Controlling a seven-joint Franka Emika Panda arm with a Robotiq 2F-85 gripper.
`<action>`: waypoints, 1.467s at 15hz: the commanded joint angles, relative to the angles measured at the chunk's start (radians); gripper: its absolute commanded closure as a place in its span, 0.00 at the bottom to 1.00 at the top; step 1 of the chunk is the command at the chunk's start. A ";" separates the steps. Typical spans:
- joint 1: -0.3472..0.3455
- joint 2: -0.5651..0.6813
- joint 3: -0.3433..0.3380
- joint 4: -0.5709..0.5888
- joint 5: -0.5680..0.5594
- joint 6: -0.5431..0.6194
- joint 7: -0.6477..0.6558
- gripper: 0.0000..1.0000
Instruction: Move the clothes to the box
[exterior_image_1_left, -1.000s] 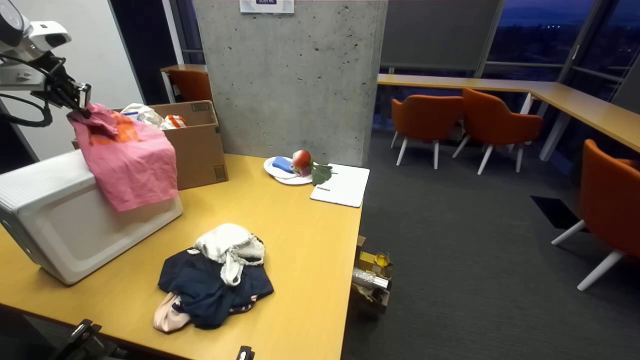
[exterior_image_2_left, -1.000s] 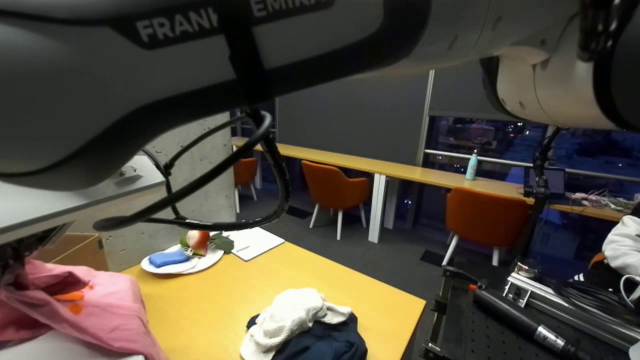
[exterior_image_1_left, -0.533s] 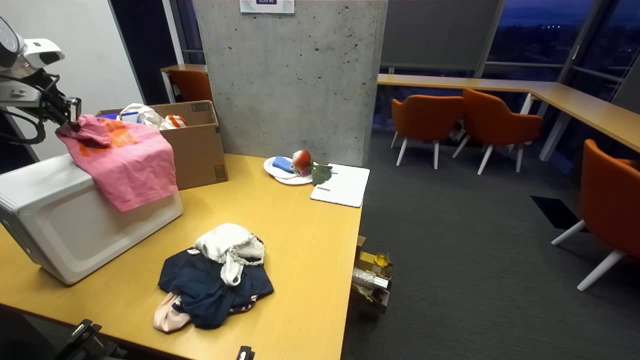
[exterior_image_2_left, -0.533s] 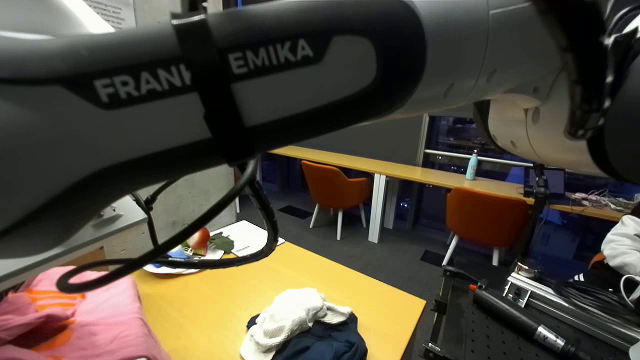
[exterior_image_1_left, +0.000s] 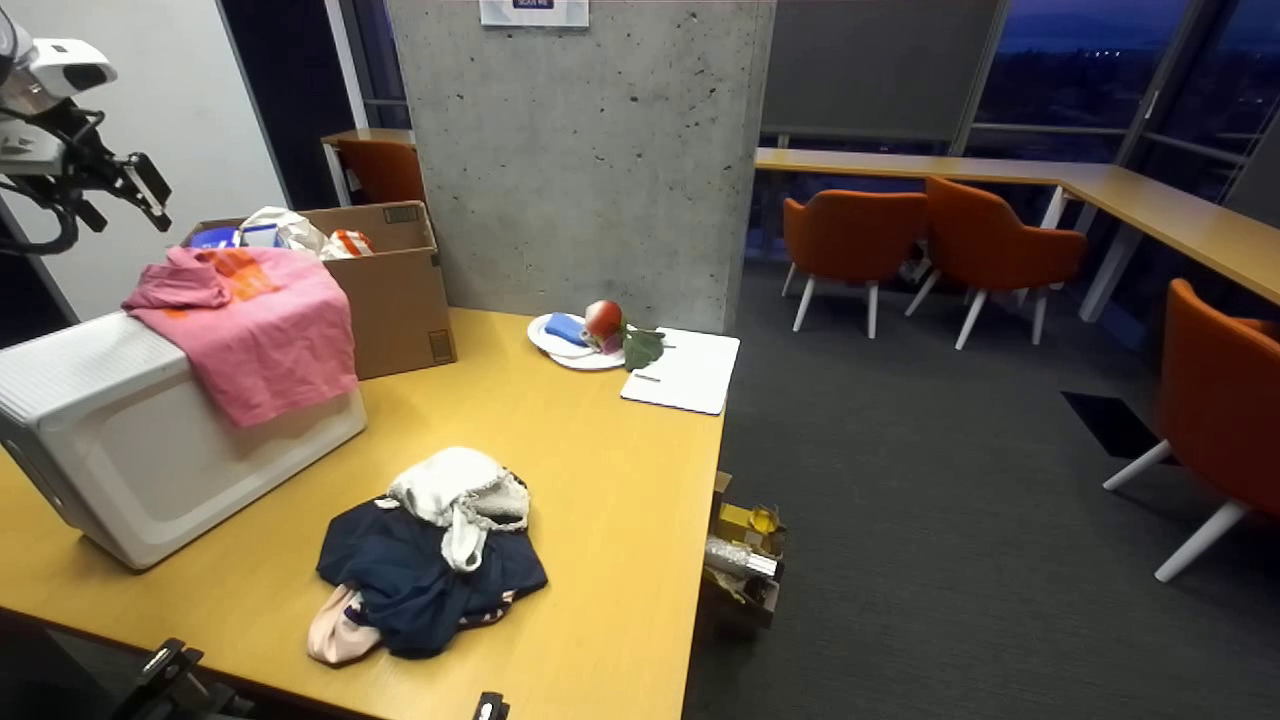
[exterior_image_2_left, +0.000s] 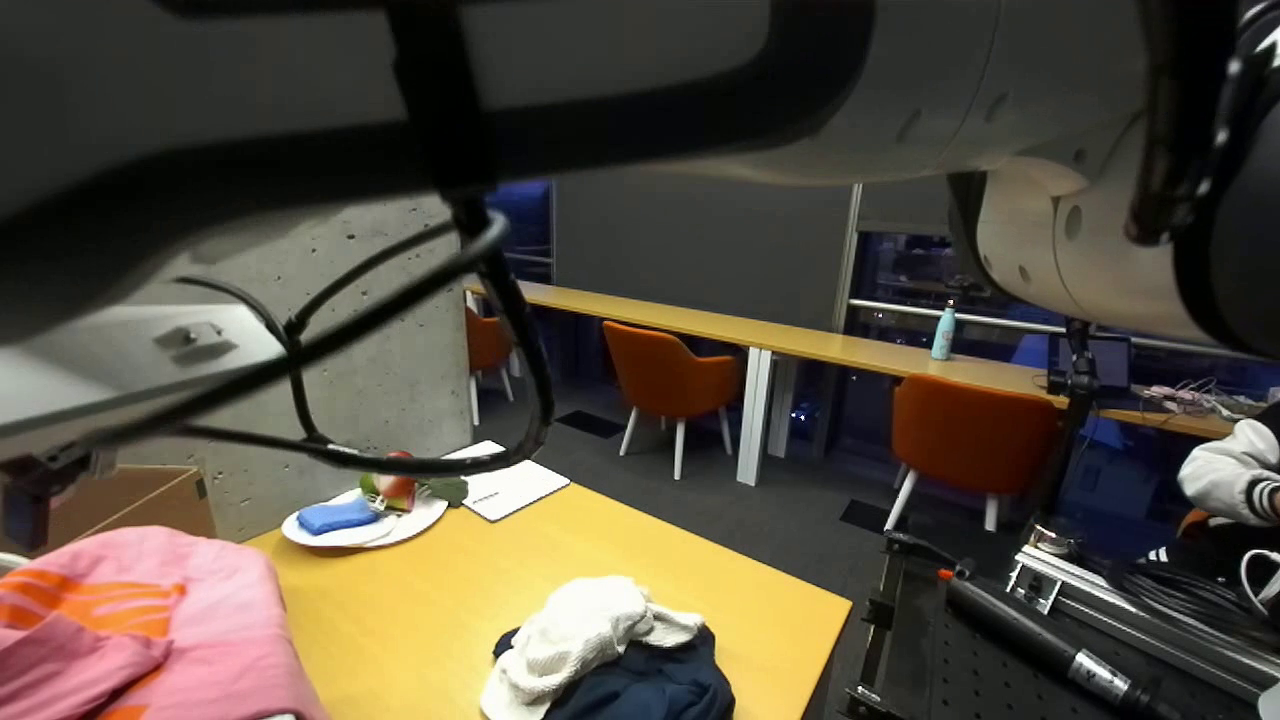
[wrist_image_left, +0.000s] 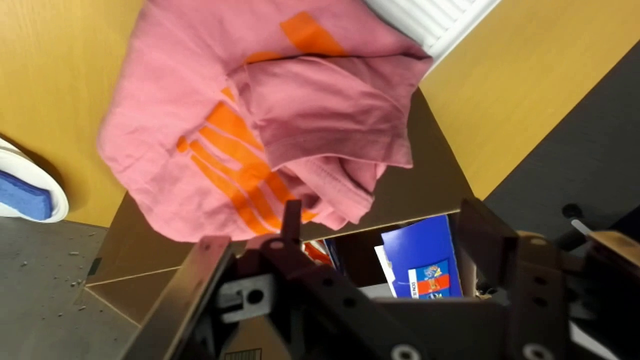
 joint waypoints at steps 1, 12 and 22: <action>-0.027 -0.081 -0.008 -0.035 0.003 -0.133 0.004 0.00; -0.191 -0.259 -0.014 -0.425 0.034 -0.249 0.067 0.00; -0.252 -0.335 -0.097 -0.922 0.016 0.175 0.275 0.00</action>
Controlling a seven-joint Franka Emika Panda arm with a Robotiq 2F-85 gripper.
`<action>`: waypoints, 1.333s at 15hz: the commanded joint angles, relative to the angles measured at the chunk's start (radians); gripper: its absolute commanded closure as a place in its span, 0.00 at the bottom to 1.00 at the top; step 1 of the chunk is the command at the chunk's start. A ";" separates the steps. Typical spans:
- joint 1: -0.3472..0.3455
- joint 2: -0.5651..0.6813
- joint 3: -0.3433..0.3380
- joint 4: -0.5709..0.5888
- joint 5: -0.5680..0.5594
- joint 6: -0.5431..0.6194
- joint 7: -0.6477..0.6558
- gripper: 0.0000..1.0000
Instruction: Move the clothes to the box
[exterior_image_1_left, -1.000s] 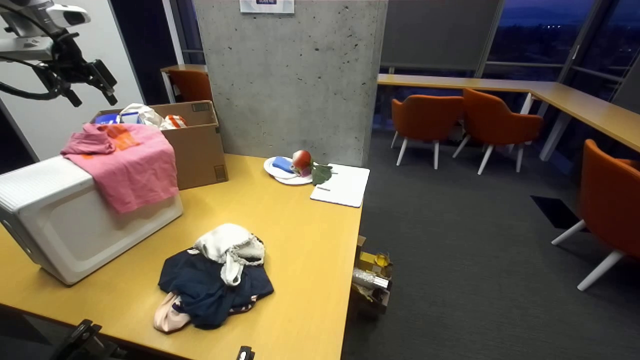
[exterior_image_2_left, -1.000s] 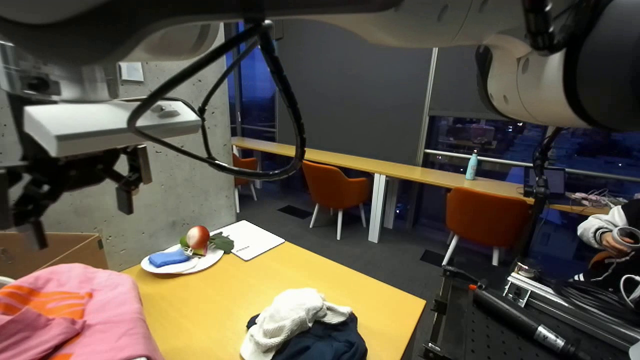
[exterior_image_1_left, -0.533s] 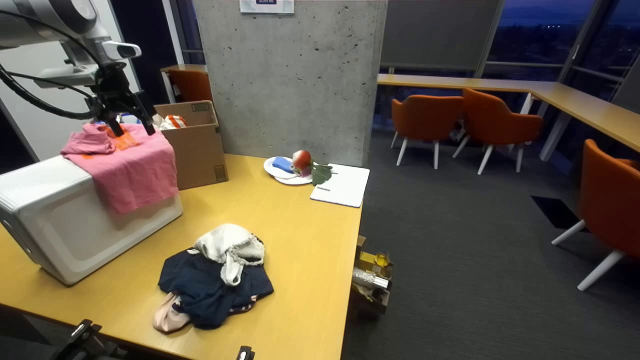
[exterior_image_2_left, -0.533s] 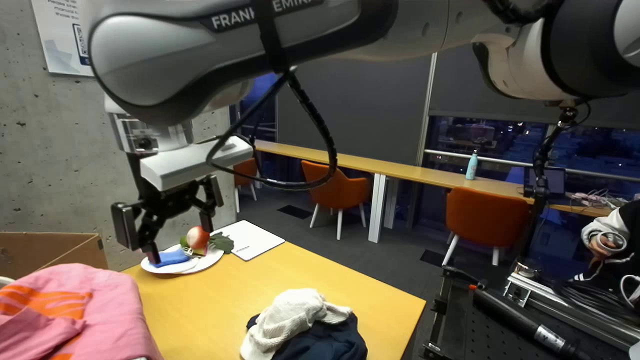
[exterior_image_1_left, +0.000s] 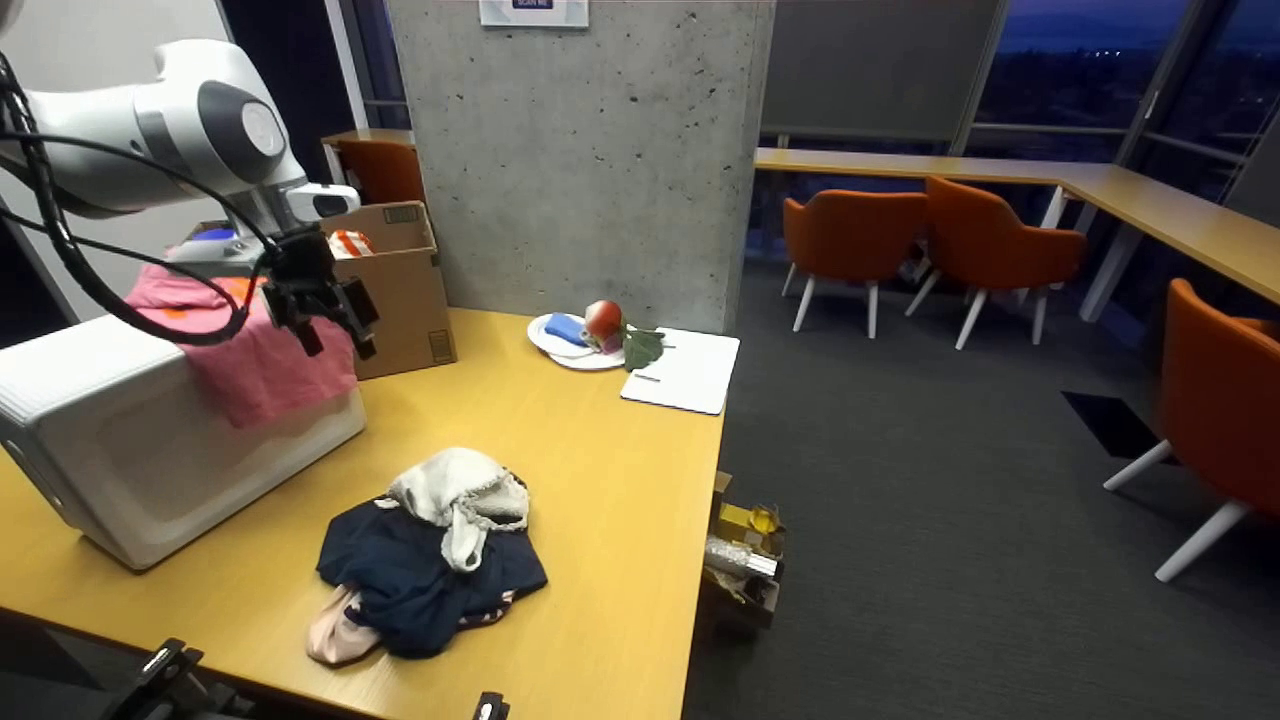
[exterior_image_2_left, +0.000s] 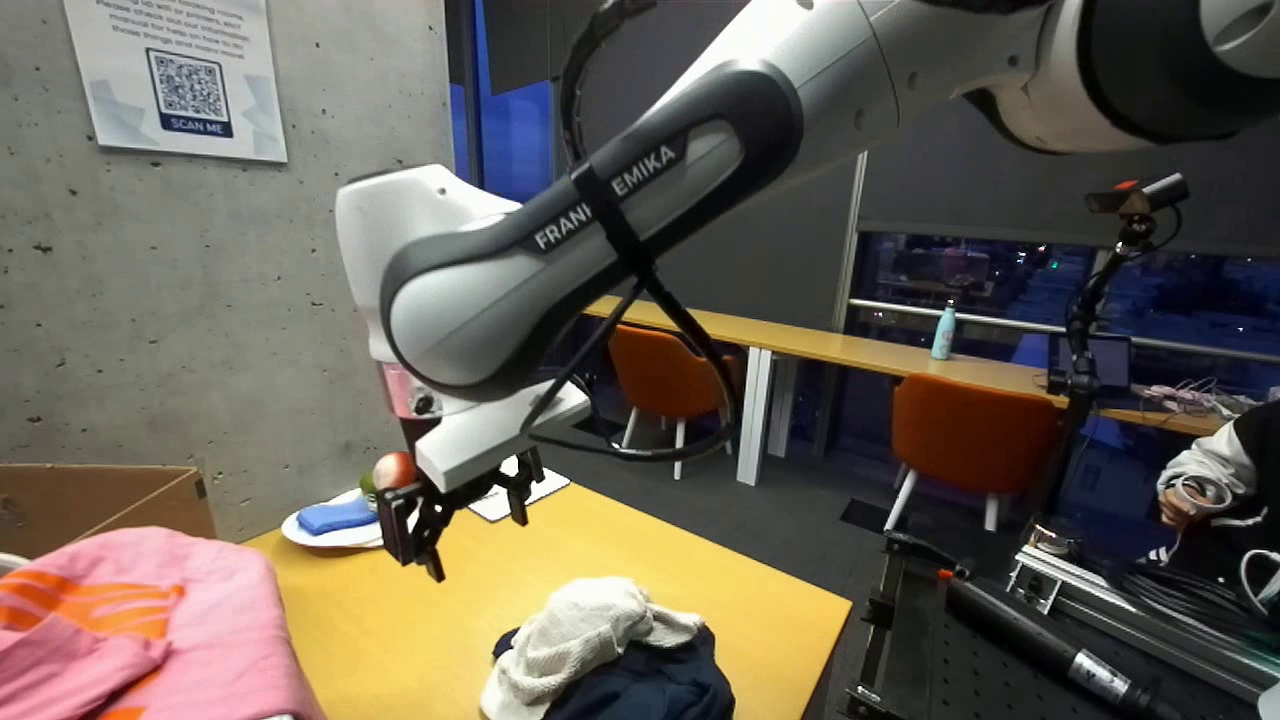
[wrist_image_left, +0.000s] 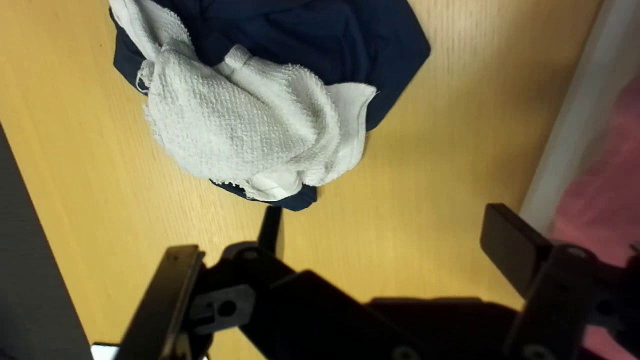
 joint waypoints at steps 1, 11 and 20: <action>-0.008 -0.063 -0.042 -0.249 -0.009 0.240 0.100 0.00; 0.008 -0.067 -0.172 -0.828 0.022 0.841 0.158 0.00; 0.064 -0.028 -0.289 -0.925 0.231 1.089 -0.046 0.00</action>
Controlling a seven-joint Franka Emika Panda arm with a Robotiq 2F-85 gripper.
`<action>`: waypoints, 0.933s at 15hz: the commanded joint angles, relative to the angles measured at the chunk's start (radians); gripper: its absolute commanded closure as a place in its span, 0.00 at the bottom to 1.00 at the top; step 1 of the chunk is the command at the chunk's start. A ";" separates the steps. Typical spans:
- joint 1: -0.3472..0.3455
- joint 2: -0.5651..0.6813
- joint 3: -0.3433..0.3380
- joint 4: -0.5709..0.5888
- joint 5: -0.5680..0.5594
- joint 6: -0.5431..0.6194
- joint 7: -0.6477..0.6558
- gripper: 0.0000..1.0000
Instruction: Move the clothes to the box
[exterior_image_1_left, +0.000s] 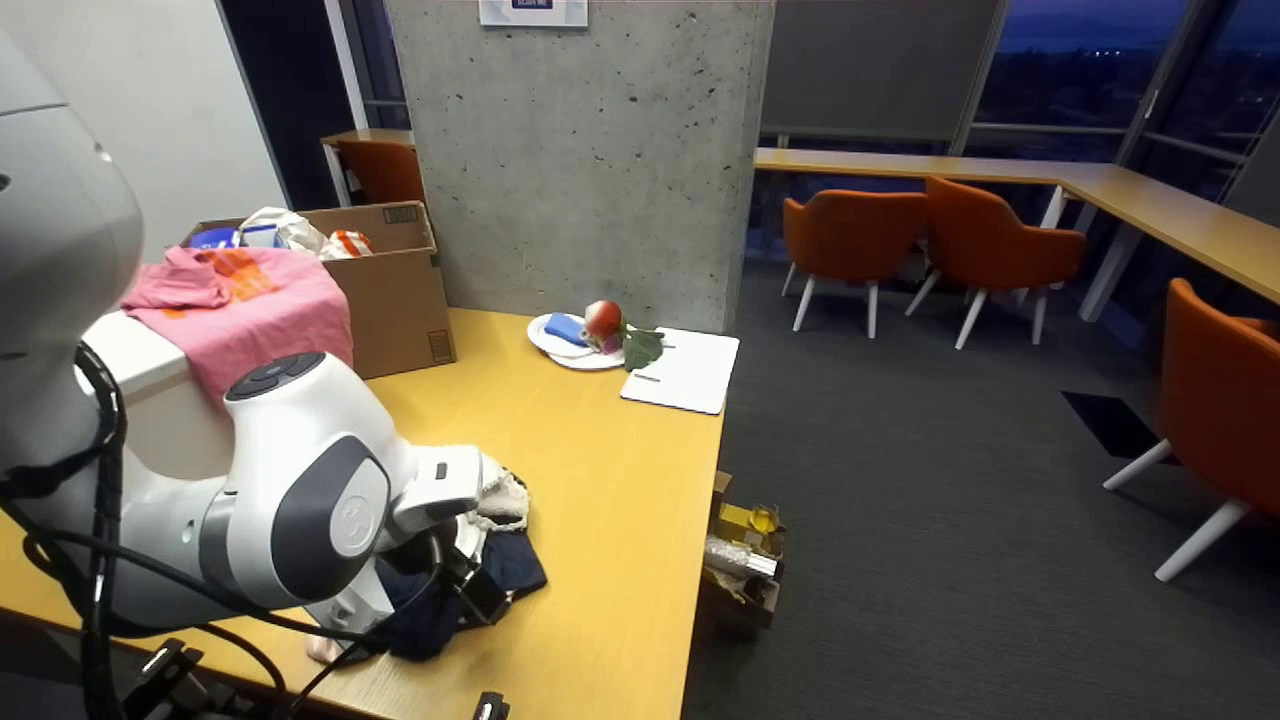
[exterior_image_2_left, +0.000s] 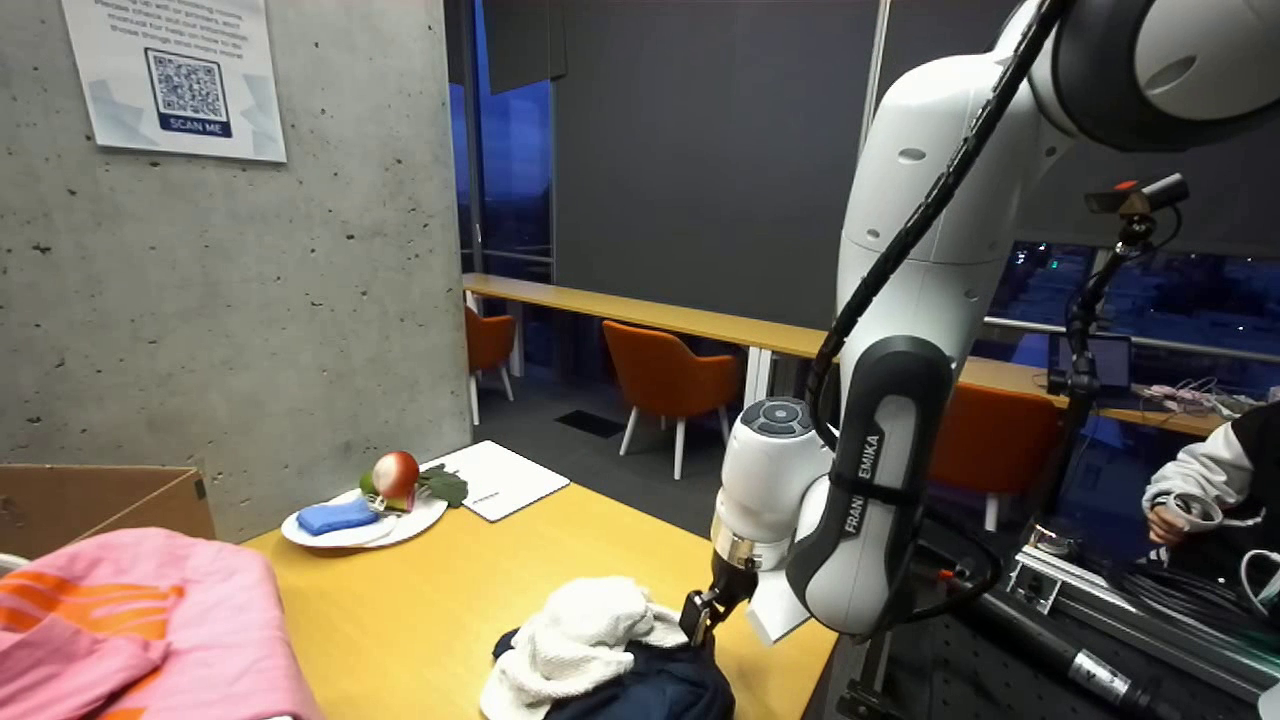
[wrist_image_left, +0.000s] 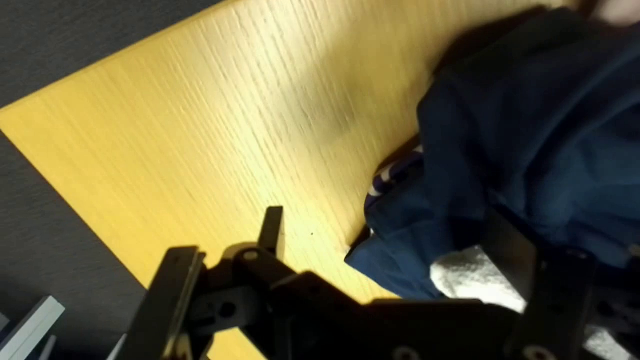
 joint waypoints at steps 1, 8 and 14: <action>0.009 -0.006 -0.010 0.059 0.096 -0.016 -0.114 0.00; -0.006 0.014 -0.001 0.253 0.157 -0.076 -0.177 0.00; -0.038 0.077 0.058 0.357 0.152 -0.106 -0.167 0.00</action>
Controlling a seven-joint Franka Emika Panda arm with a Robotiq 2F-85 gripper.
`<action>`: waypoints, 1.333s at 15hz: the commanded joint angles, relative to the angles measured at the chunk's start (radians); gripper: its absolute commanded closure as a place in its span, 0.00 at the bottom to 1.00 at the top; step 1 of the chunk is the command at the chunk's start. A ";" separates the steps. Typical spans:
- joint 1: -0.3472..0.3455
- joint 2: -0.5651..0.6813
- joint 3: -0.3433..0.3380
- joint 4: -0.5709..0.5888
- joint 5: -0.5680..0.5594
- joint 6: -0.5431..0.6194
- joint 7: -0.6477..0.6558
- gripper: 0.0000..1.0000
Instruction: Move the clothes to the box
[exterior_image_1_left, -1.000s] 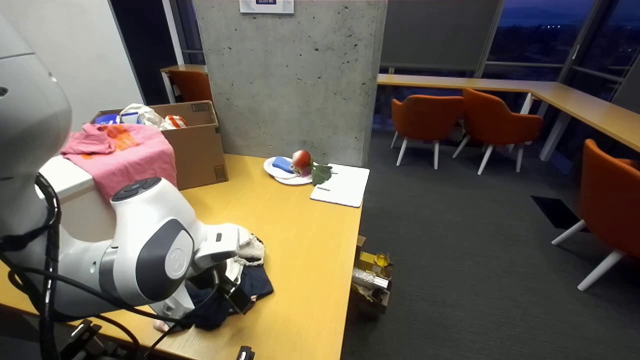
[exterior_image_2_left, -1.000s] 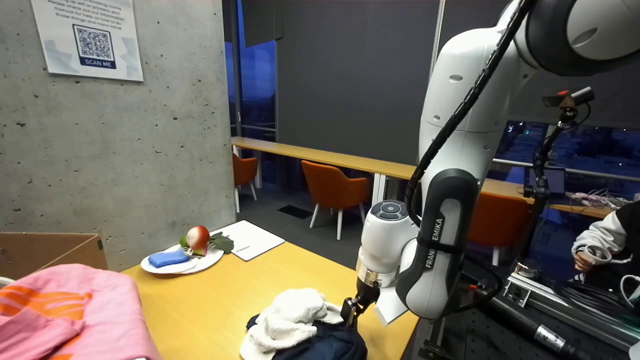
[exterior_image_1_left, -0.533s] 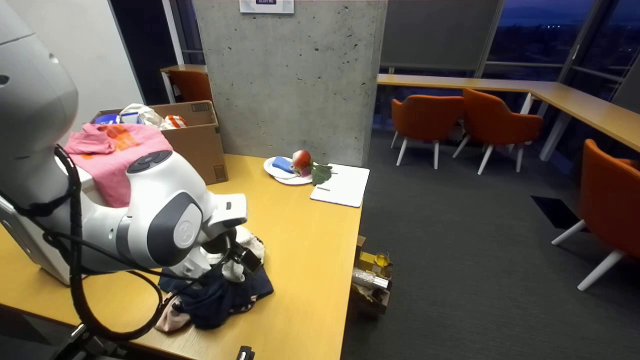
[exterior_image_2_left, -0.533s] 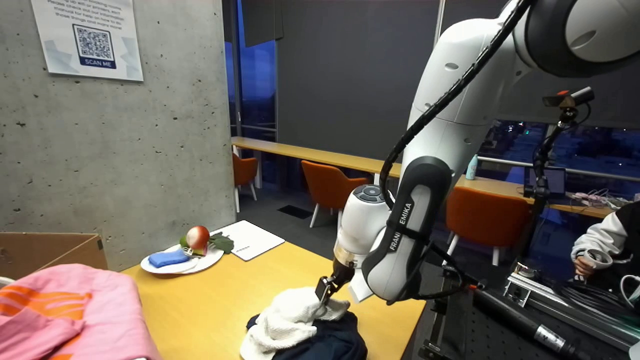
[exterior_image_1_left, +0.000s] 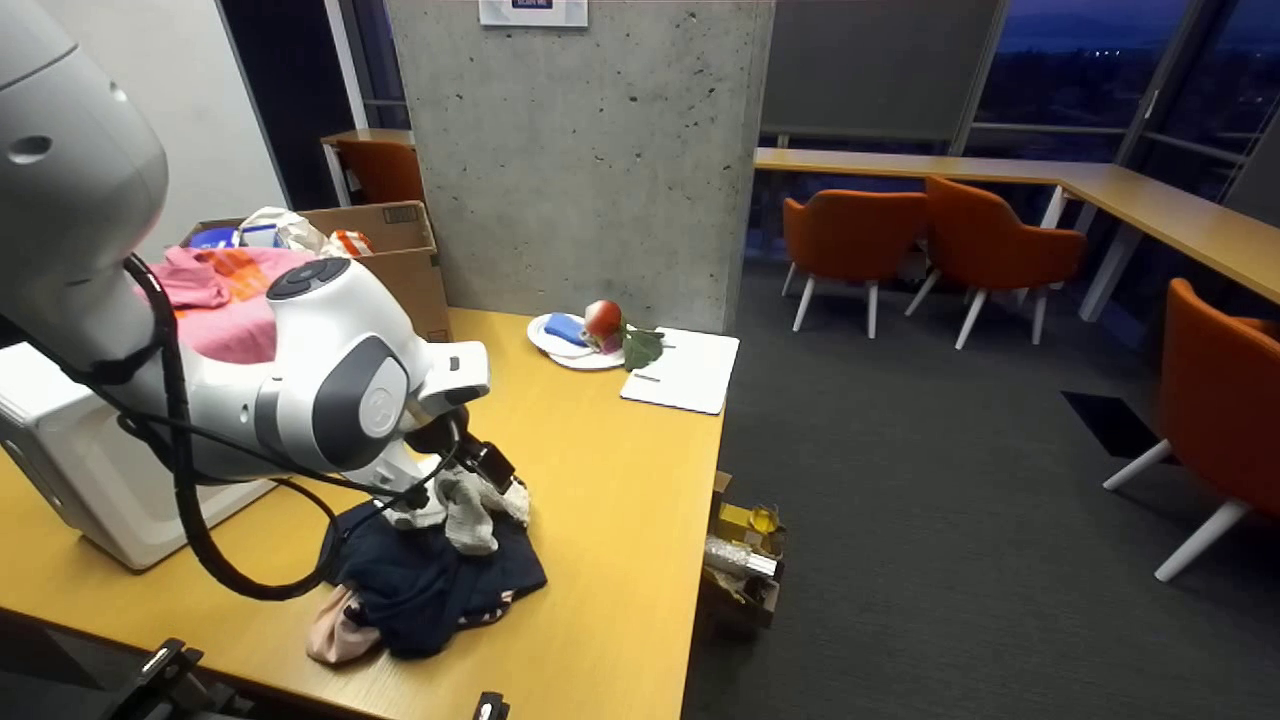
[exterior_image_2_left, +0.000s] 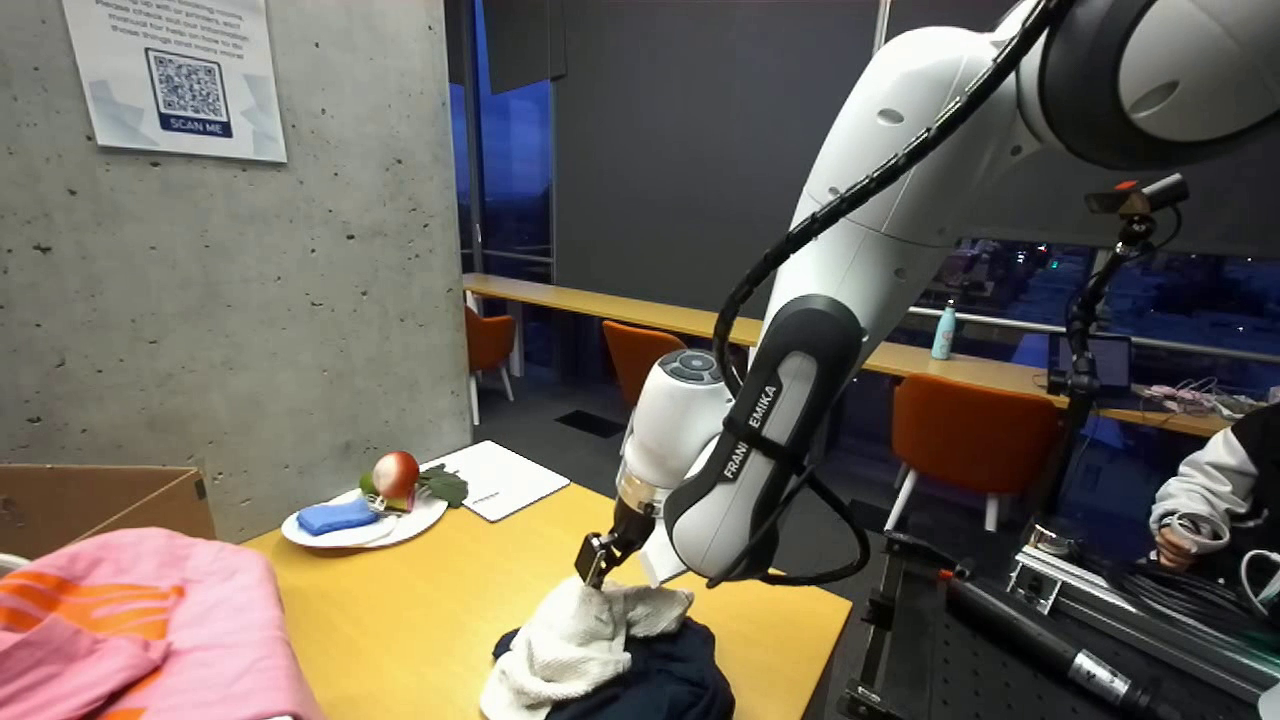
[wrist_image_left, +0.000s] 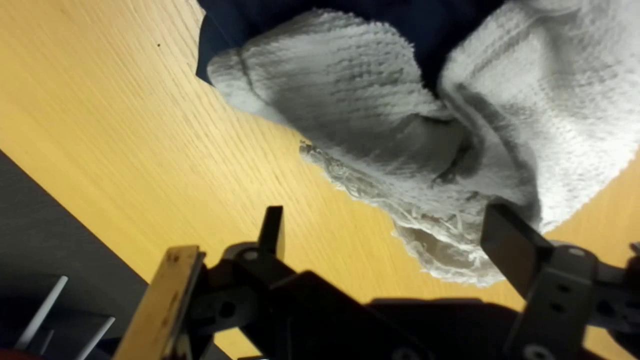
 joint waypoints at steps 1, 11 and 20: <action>-0.030 0.058 0.049 0.077 0.034 -0.019 -0.038 0.00; -0.023 0.086 0.071 0.112 0.038 -0.018 -0.039 0.65; 0.152 -0.102 -0.106 0.117 0.004 -0.153 0.004 0.98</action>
